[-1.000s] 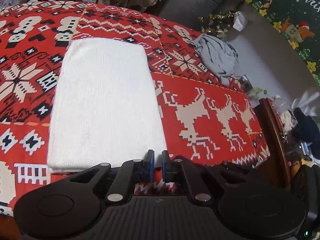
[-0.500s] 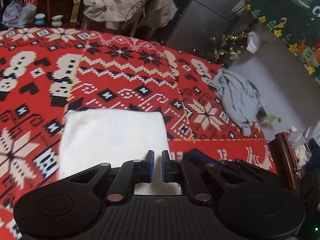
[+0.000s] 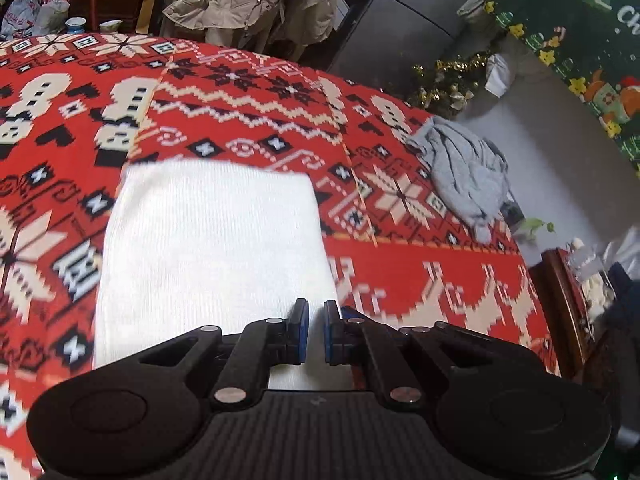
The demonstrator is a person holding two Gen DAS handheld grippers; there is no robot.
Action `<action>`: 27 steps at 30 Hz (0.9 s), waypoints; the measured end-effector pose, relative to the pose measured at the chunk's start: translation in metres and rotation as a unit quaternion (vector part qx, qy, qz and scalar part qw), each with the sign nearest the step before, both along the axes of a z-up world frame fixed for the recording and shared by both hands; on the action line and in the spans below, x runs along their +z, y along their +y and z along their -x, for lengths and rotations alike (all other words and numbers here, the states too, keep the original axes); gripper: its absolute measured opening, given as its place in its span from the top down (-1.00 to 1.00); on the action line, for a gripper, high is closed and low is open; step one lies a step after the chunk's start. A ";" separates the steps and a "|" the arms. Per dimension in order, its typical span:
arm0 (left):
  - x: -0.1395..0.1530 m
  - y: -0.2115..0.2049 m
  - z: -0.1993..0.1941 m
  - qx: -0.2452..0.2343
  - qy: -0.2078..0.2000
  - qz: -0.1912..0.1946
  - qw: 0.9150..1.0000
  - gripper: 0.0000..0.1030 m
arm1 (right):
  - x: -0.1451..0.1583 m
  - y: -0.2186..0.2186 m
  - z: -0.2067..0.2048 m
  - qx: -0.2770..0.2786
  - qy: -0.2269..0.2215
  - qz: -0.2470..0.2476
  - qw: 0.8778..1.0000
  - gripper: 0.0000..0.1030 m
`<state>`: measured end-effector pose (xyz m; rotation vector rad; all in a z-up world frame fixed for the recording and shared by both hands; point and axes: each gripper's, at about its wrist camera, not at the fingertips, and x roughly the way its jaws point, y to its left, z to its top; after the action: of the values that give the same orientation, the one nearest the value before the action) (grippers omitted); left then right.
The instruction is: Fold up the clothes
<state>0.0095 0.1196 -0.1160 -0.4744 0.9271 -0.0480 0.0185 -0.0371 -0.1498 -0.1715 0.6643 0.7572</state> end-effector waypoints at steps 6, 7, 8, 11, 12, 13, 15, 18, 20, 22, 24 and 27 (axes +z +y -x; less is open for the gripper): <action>0.007 0.004 -0.004 0.008 -0.008 -0.012 1.000 0.89 | 0.003 -0.008 0.005 -0.015 -0.014 0.007 1.000 0.86; 0.009 0.005 -0.009 0.011 -0.011 -0.015 1.000 0.89 | 0.003 -0.006 -0.001 -0.017 -0.015 0.005 1.000 0.86; 0.009 0.008 -0.016 0.015 -0.012 -0.017 1.000 0.89 | 0.003 -0.004 -0.008 -0.019 -0.014 0.003 1.000 0.86; 0.007 0.014 -0.036 0.023 -0.011 -0.013 1.000 0.89 | 0.003 0.007 -0.027 -0.027 -0.020 0.002 0.999 0.86; 0.006 0.015 -0.041 0.023 -0.008 -0.009 1.000 0.89 | 0.004 0.010 -0.033 -0.029 -0.019 -0.002 0.999 0.86; 0.004 0.014 -0.043 0.021 -0.007 -0.009 1.000 0.89 | 0.004 0.011 -0.037 -0.029 -0.016 -0.006 0.999 0.86; 0.002 0.012 -0.042 0.017 -0.008 -0.011 1.000 0.88 | 0.004 0.014 -0.037 -0.020 -0.014 -0.006 1.000 0.86; -0.001 0.009 -0.034 0.015 -0.012 -0.007 1.000 0.88 | 0.002 0.013 -0.029 -0.010 -0.009 -0.003 1.000 0.89; -0.003 0.009 -0.027 0.017 -0.011 0.002 1.000 0.88 | 0.002 0.010 -0.021 -0.005 -0.007 -0.002 1.000 0.89; -0.003 0.006 -0.019 0.016 -0.009 0.006 1.000 0.88 | 0.002 0.005 -0.011 -0.002 -0.010 -0.001 1.000 0.89; -0.001 0.001 -0.009 0.010 -0.008 0.001 1.000 0.88 | 0.003 0.001 -0.001 0.002 -0.013 -0.001 1.000 0.89; 0.003 -0.001 -0.002 0.001 -0.007 -0.004 1.000 0.88 | 0.006 -0.005 0.006 -0.001 -0.015 -0.005 1.000 0.88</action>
<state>0.0113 0.1186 -0.1126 -0.4667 0.9130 -0.0462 0.0126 -0.0426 -0.1437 -0.1723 0.6311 0.7541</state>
